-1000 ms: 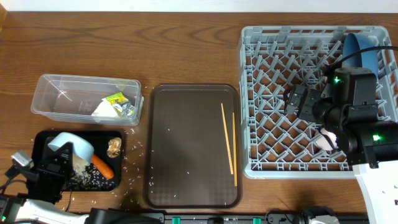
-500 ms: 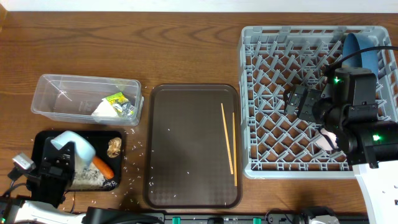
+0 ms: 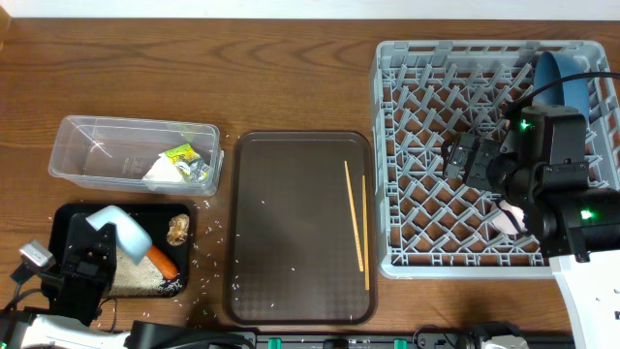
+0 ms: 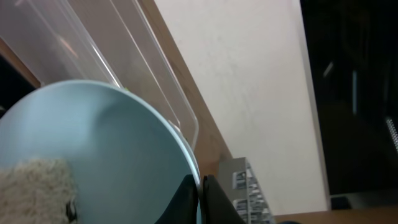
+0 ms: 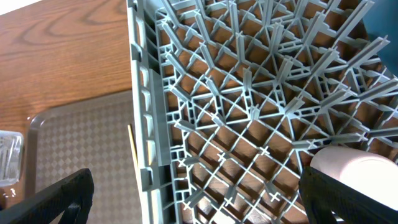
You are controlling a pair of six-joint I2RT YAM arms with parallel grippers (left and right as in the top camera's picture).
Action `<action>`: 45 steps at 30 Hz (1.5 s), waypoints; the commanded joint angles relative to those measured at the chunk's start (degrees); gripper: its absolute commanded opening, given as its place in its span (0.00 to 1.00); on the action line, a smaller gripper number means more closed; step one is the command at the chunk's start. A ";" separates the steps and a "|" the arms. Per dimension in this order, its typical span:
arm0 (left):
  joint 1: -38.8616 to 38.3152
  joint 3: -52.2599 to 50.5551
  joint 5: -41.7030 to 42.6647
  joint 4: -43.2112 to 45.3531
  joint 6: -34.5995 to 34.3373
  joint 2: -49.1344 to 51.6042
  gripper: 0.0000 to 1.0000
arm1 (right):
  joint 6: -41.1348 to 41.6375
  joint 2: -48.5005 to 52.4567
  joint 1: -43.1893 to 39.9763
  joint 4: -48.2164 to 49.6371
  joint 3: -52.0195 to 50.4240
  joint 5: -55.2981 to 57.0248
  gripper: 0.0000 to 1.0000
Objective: Sort waste into correct bins and load items into the dishwasher rack
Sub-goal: 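Tilt the rice bowl with the left gripper to pour rice onto tray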
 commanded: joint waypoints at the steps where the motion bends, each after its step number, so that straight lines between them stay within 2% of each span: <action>1: 0.48 -0.13 1.03 0.76 1.20 0.44 0.06 | -0.52 -0.52 -0.22 0.00 0.24 -0.17 0.99; 7: 0.46 -0.13 0.57 0.72 2.84 0.31 0.06 | -0.52 -0.52 -0.22 0.15 0.24 -0.17 0.99; 10: 0.52 -0.13 0.85 -0.57 -1.20 0.33 0.06 | -0.52 -0.52 -0.22 0.22 0.24 -0.17 0.99; 12: 0.46 -0.13 0.59 -1.33 2.62 -0.04 0.06 | -0.52 -0.55 -0.22 0.17 0.24 -0.17 0.99; 15: 0.52 -0.13 -1.40 0.94 -0.28 0.35 0.06 | -0.52 -0.52 -0.22 0.28 0.24 -0.17 0.99; 19: 0.50 -0.13 -0.79 -1.60 0.20 0.31 0.06 | -0.50 -0.52 -0.22 0.28 0.24 -0.22 0.99; 24: 0.50 -0.13 0.04 -0.55 1.53 0.31 0.06 | -0.50 -0.52 -0.22 0.28 0.24 -0.20 0.99; 27: 0.50 -0.13 0.57 0.55 -1.81 0.33 0.06 | -0.52 -0.52 -0.22 0.52 0.24 -0.20 0.99; 31: 0.46 -0.13 1.92 0.24 -0.85 0.42 0.06 | -0.50 -0.52 -0.22 0.81 0.24 -0.20 0.99; 33: 0.33 -0.13 2.03 0.50 3.08 0.24 0.06 | -0.50 -0.55 -0.22 0.74 0.24 -0.20 0.99; 36: 0.35 -0.13 2.16 0.52 -0.46 0.59 0.06 | -0.52 -0.52 -0.22 0.76 0.24 -0.20 0.99; 38: 0.28 -0.13 1.75 0.24 3.08 0.44 0.06 | -0.50 -0.52 -0.22 0.72 0.24 -0.20 0.99; 41: 0.28 -0.13 0.74 -1.51 0.50 0.61 0.06 | -0.52 -0.55 -0.22 0.76 0.24 -0.20 0.99; 43: 0.09 -0.13 -0.57 -0.94 5.09 0.52 0.06 | -0.50 -0.52 -0.22 0.59 0.24 -0.20 0.99; 45: 0.09 -0.13 -0.94 -0.72 2.62 0.87 0.06 | -0.26 -0.55 -0.22 0.63 0.24 -0.26 0.99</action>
